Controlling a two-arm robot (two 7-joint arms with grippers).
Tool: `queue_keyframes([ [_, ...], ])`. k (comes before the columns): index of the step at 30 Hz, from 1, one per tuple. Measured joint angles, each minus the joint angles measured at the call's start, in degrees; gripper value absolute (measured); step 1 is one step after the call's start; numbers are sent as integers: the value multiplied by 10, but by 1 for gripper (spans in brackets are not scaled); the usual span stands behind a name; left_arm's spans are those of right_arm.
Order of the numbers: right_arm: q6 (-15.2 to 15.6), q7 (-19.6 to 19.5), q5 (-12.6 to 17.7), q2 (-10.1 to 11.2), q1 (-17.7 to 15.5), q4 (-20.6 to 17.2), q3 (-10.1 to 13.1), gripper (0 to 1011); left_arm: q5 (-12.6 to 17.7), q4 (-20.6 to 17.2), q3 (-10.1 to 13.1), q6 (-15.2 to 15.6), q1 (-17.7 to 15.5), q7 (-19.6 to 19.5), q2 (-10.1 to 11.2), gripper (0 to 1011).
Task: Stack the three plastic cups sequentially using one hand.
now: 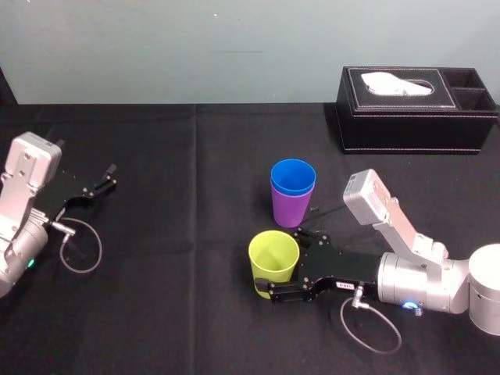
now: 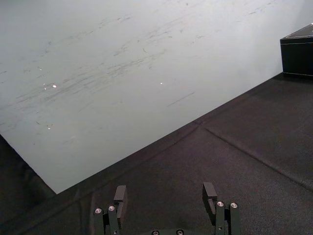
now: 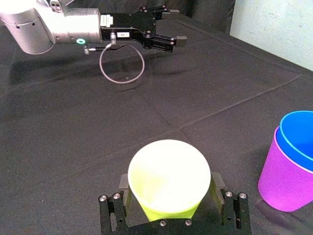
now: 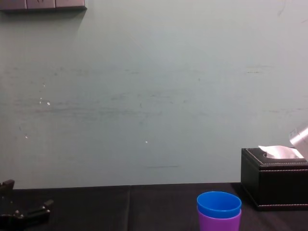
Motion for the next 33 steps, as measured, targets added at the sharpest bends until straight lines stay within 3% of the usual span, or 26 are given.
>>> queue_keyframes([
  [11, 0, 0, 0, 1, -1, -1, 1, 997, 0, 0, 0, 0, 0, 0, 0, 1011],
  [21, -1, -1, 0, 1, -1, -1, 1, 758, 0, 0, 0, 0, 0, 0, 0, 1011],
  [33, -1, -1, 0, 2, -2, -2, 2, 729, 0, 0, 0, 0, 0, 0, 0, 1011],
])
